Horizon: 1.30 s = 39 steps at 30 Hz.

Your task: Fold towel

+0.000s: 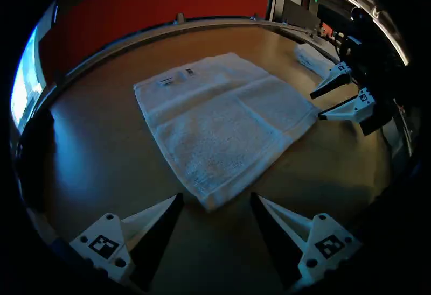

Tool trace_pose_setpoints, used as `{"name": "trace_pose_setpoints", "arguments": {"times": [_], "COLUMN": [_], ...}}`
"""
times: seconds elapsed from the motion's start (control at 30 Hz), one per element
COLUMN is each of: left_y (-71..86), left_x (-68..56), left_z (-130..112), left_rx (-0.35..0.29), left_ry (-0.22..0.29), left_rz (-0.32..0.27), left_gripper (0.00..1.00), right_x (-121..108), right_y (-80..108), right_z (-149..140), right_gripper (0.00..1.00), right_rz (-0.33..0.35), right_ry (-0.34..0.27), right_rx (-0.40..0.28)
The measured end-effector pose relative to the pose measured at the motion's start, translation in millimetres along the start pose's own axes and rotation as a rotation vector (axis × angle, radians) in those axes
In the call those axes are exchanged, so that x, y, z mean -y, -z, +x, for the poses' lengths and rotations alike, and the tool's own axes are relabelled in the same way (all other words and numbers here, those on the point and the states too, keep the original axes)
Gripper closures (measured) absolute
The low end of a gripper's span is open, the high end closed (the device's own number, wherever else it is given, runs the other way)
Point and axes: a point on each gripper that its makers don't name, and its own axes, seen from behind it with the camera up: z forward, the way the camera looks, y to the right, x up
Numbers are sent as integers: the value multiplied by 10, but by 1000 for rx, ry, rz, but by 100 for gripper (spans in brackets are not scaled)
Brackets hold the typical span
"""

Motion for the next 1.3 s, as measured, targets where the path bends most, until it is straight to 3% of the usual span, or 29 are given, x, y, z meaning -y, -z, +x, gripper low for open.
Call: {"name": "trace_pose_setpoints", "arguments": {"times": [0.2, 0.53, 0.77, 0.93, 1.0, 1.3], "left_y": [-16, -20, -13, -25, -29, 0], "left_x": [-2, 4, -31, -34, -19, -14], "left_z": [-5, 3, 10, 21, 26, 66], "left_rx": [5, 11, 9, 8, 8, 7], "left_ry": [-31, -34, -39, -31, -26, -10], "left_rz": [9, 19, 19, 27, 33, 30], "left_gripper": [11, 20, 44, 73, 80, 83], "right_x": [9, 56, 76, 104, 111, 122], "right_y": [2, -24, -20, -21, -21, 63], "right_z": [-28, -42, -40, -33, -24, 69], "right_gripper": [28, 51, 76, 82, 83, 85], "right_rz": [9, 27, 30, 34, 38, 40], "right_ry": [7, 8, 11, 14, 12, 23], "right_rx": [5, 8, 5, -2, -9, -36]}}
